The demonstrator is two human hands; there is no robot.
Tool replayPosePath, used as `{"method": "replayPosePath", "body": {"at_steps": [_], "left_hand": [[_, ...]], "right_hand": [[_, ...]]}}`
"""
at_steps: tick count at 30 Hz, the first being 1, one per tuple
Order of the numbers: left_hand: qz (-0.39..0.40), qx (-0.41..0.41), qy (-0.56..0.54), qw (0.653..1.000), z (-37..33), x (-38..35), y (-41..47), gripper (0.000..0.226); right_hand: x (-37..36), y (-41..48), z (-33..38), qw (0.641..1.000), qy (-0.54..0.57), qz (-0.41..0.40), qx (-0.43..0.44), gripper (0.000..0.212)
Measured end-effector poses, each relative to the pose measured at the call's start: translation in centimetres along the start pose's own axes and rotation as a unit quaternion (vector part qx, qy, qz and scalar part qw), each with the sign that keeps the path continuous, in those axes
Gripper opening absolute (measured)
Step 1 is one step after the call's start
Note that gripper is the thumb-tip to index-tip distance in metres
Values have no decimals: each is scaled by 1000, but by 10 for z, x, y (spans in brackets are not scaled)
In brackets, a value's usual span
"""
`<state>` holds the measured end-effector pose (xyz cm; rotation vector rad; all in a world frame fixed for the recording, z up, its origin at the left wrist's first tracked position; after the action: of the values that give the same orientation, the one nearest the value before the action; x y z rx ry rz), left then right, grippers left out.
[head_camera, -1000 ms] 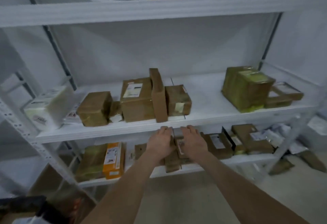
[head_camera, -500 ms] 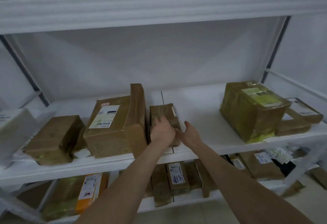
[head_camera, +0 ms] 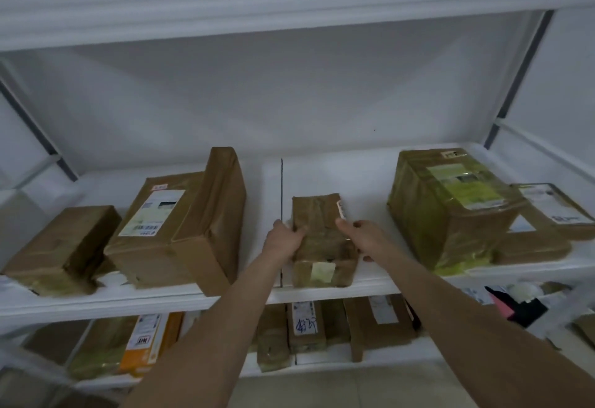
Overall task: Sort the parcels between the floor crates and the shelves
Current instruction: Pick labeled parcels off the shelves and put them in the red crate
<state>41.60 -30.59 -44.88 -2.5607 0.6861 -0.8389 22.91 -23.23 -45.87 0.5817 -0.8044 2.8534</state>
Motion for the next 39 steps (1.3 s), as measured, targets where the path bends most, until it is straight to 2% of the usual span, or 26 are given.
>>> {"method": "replayPosePath", "body": {"at_steps": [3, 6, 9, 11, 14, 17, 20, 22, 25, 28, 30, 33, 36, 39], "left_hand": [[52, 10, -112, 992, 2, -28, -15, 54], [25, -13, -195, 980, -5, -32, -28, 48], [-6, -56, -251, 966, -14, -22, -42, 61], [2, -86, -283, 955, -19, -18, -52, 69], [10, -114, -302, 946, -24, -10, -63, 76], [9, -131, -338, 932, -27, -1, -74, 71], [17, -143, -359, 922, -31, 9, -79, 56], [20, -134, -401, 906, -29, 13, -78, 46], [39, -129, -440, 888, -32, 15, -76, 26], [43, -145, -438, 886, -39, 22, -71, 38], [38, -159, -420, 893, -46, 26, -71, 37], [32, -186, -415, 890, -53, 30, -76, 26], [2, -213, -380, 900, -51, 38, -73, 11], [8, -219, -350, 911, -49, 37, -72, 17]], "right_hand": [[-5, -7, -4, 996, 81, 48, 1, 45], [5, -15, 4, 994, 79, 37, 63, 26], [15, -28, 15, 980, 152, 55, 118, 32], [22, -39, 22, 966, 202, 66, 149, 31], [31, -55, 38, 952, 213, 71, 208, 27], [31, -69, 50, 947, 195, 80, 242, 32], [35, -77, 53, 943, 194, 81, 258, 48], [40, -80, 51, 940, 211, 71, 259, 51], [44, -80, 47, 942, 236, 55, 232, 31], [41, -77, 42, 939, 289, 61, 178, 16], [40, -74, 39, 949, 274, 68, 144, 21], [33, -71, 33, 956, 257, 105, 93, 40], [27, -69, 31, 947, 275, 135, 92, 47], [21, -68, 31, 936, 292, 163, 111, 47]]}}
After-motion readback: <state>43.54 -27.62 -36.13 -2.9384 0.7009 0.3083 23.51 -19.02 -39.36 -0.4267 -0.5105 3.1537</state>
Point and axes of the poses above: each hand's wrist, its own y-axis towards the middle knuckle, its own x-axis out of the back of the hand, z = x × y, the point moved 9 cm from there along y, towards the middle knuckle, and after that the axes turned 12 degrees about z, right-handed, at the moved point
